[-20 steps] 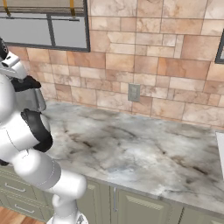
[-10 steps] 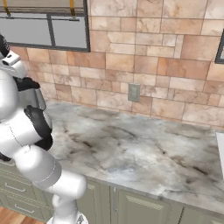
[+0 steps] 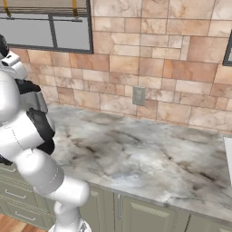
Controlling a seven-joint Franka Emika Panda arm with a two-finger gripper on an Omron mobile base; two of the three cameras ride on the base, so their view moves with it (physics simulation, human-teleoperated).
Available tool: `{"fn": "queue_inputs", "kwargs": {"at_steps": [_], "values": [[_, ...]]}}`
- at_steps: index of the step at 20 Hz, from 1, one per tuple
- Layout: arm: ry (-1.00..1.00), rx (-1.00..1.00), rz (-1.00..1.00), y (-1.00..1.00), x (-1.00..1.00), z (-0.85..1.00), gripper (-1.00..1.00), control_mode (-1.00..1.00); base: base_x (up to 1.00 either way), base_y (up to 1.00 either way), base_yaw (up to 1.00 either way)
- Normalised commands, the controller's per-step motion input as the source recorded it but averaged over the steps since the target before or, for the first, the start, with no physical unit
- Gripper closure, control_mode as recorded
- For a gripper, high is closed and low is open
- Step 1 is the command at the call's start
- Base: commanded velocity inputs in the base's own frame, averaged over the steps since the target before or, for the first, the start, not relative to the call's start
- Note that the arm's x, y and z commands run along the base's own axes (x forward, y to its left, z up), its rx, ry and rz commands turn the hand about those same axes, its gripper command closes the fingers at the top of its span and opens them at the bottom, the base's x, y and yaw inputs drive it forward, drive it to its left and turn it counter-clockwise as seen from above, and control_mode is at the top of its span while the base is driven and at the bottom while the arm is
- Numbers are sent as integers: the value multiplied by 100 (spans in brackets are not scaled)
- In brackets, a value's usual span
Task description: Grab the lemon and garlic from the fridge, place them in the blender, close the lid, and turn on the blender to create a marinade.
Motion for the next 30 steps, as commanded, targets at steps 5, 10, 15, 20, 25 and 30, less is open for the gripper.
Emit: {"fn": "queue_inputs", "kwargs": {"at_steps": [5,10,15,20,25,30], "values": [[-8,0,0,-9,-16,2,-100,-100,0,0,0],[-19,0,0,0,-43,38,-100,-100,0,0,0],[-31,0,1,-3,-74,15,-100,-100,0,0,0],[-35,0,-2,-6,-100,-17,-100,-100,0,0,0],[-31,0,-17,-26,-99,-80,-100,-100,0,0,0],[-19,0,-28,-22,-76,-96,-100,-100,0,0,0]]}}
